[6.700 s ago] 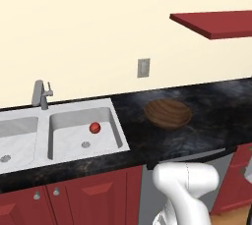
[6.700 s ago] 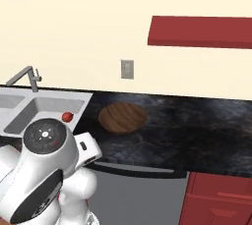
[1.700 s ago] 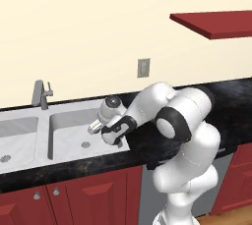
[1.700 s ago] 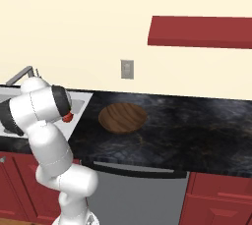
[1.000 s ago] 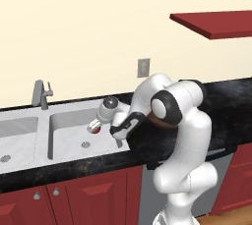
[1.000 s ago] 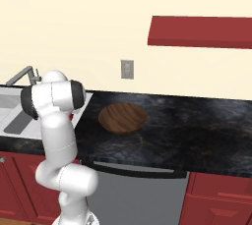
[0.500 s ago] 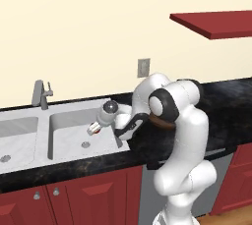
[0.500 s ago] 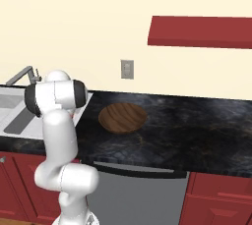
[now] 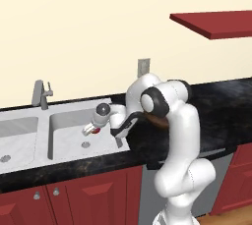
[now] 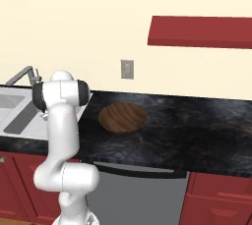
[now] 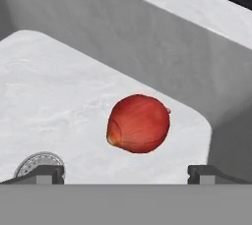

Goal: Pick the bell peppers from the cabinet and place them in one bowl. Pick the onion from the sink and place it in the other bowl.

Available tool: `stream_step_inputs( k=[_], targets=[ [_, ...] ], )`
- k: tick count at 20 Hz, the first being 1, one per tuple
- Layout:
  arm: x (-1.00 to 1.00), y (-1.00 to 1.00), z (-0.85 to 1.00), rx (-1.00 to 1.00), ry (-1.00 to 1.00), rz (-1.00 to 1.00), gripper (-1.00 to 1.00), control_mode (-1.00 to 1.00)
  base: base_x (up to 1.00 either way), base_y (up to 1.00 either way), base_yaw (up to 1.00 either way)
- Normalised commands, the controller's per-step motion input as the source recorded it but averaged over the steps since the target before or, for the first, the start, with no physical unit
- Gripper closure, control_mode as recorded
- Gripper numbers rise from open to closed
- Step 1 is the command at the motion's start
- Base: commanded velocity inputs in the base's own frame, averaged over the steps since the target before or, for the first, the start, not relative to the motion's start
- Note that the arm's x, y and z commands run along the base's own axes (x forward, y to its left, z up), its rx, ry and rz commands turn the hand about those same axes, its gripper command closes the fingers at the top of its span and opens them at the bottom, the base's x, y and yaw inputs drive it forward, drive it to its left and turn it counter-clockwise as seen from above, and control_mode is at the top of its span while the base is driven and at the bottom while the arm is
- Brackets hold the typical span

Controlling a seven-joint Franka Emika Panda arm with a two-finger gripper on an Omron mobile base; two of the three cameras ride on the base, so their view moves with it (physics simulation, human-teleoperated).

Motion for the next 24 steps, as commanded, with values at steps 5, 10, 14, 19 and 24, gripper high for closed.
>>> stream_step_inputs(
  k=[5, 10, 14, 19, 24],
  targets=[
    [0.45, 0.14, -0.42, -0.03, 0.01, -0.05, -1.0, -1.0, 0.0, 0.0, 0.0],
    [0.52, 0.15, -0.26, -0.01, 0.0, -0.04, -1.0, -1.0, 0.0, 0.0, 0.0],
    [0.69, 0.02, -0.26, 0.0, 0.0, -0.05, -1.0, -1.0, 0.0, 0.0, 0.0],
    [0.54, -0.16, -0.45, -0.04, 0.01, -0.13, -1.0, -1.0, 0.0, 0.0, 0.0],
    [0.09, -0.27, -0.56, -0.08, 0.05, -0.12, -1.0, -1.0, 0.0, 0.0, 0.0]
  ],
)
